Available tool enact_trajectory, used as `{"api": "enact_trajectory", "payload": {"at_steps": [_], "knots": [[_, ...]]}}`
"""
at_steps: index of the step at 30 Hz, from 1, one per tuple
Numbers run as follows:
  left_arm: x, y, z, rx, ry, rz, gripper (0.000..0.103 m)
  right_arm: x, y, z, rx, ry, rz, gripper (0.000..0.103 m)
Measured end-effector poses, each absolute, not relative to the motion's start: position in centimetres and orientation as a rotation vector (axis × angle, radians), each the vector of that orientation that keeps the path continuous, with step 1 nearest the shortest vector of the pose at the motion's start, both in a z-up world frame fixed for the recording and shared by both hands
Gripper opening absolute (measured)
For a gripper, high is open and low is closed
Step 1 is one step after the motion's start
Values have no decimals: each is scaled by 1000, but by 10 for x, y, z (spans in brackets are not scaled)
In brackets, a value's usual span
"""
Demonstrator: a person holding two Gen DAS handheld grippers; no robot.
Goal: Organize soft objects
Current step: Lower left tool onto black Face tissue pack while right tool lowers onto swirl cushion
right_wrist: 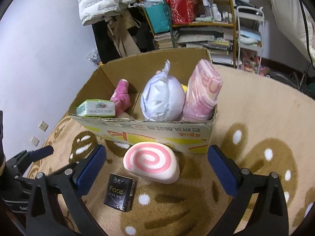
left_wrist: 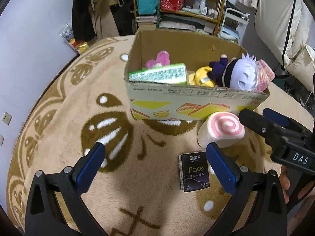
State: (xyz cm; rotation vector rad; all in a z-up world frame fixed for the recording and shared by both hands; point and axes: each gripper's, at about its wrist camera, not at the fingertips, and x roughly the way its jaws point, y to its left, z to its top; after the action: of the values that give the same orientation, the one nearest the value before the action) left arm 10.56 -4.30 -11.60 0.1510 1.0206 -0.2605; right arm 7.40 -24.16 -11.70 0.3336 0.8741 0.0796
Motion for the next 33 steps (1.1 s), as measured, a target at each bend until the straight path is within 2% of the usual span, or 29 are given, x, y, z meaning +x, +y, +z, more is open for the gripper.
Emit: {"api": "enact_trajectory", "payload": {"at_steps": [33], "knots": [[128, -86, -200, 221, 1277, -374, 101, 109, -242, -171, 396, 1061, 130, 103]]}}
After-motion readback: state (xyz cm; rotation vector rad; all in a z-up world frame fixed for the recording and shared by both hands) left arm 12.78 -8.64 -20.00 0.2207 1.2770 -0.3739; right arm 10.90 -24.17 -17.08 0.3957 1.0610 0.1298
